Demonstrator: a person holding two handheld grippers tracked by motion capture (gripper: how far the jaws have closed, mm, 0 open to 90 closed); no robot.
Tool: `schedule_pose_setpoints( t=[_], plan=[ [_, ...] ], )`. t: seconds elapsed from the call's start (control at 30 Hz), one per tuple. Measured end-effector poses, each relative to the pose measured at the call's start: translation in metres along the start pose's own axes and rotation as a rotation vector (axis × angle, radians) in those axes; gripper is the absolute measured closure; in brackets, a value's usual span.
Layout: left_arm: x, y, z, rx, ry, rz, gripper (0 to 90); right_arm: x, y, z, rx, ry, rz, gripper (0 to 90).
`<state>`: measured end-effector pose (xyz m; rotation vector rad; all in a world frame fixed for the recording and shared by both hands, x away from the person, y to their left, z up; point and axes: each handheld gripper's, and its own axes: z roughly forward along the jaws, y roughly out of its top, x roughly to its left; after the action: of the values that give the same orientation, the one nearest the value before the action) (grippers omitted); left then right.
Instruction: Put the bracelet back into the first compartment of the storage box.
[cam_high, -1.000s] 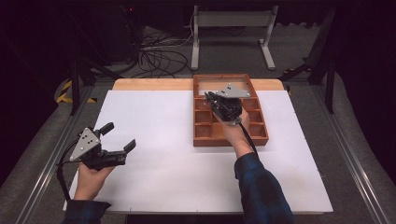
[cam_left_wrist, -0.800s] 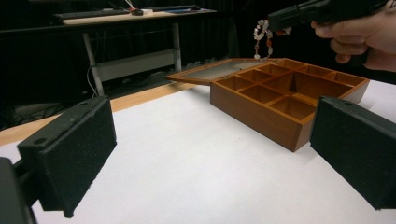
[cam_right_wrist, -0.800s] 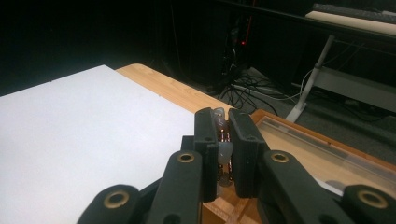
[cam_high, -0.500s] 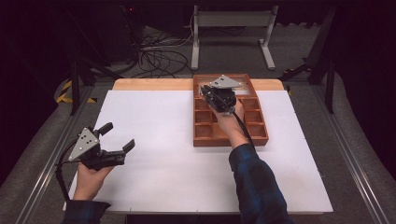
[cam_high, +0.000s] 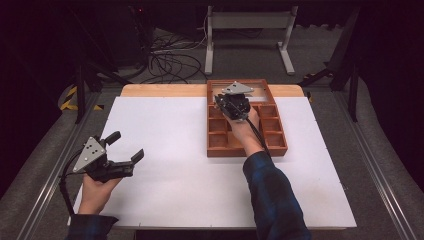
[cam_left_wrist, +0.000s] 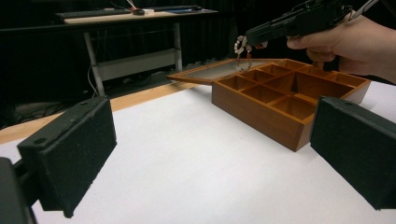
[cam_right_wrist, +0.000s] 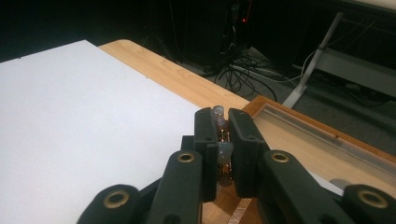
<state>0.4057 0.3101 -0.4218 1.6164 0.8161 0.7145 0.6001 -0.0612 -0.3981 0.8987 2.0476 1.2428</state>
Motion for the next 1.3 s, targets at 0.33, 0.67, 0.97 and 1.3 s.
schedule_pose_setpoints(
  t=[0.33,0.67,0.97,1.3],
  plan=[
    [0.000,0.000,0.000,0.005,-0.001,0.001,1.4,0.000,-0.006,0.010,0.039,0.012,-0.004,83.0],
    [0.000,-0.001,0.002,0.011,-0.004,0.003,1.4,-0.002,-0.011,0.016,0.067,0.020,0.002,82.9],
    [0.000,-0.001,0.001,0.007,-0.005,0.005,1.4,0.000,-0.013,0.020,0.084,0.035,0.004,82.8],
    [0.000,-0.001,0.002,0.009,-0.004,0.004,1.4,-0.002,-0.017,0.024,0.096,0.035,0.012,82.4]
  ],
)
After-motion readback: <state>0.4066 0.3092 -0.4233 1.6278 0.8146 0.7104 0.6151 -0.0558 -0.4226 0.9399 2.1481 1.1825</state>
